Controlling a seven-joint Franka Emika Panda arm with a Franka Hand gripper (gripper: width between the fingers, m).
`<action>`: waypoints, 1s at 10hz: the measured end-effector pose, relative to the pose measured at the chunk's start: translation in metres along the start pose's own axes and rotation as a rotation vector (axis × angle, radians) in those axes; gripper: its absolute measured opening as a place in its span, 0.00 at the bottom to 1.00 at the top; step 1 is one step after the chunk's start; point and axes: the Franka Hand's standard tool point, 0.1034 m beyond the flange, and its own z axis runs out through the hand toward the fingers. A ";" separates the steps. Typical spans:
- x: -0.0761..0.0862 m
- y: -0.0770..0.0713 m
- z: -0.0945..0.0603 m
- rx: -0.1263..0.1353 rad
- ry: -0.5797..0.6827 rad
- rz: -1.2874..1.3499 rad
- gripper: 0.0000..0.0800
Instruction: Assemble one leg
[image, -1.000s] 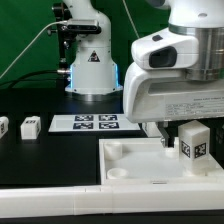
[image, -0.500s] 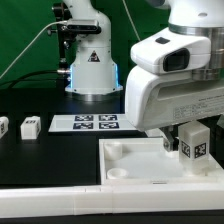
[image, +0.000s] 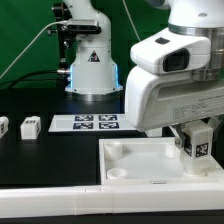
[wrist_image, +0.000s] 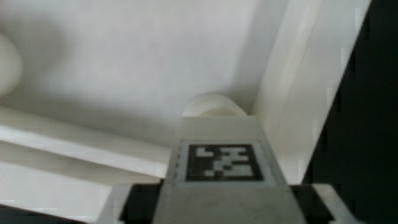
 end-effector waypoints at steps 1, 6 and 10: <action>0.000 0.000 0.000 0.000 0.000 0.018 0.36; -0.001 0.000 0.001 0.009 0.026 0.516 0.36; -0.003 -0.004 0.002 0.008 0.046 1.074 0.36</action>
Offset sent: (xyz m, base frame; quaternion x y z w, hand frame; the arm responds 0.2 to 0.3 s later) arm 0.0000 0.0000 0.0000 0.0000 0.0000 0.2955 0.9553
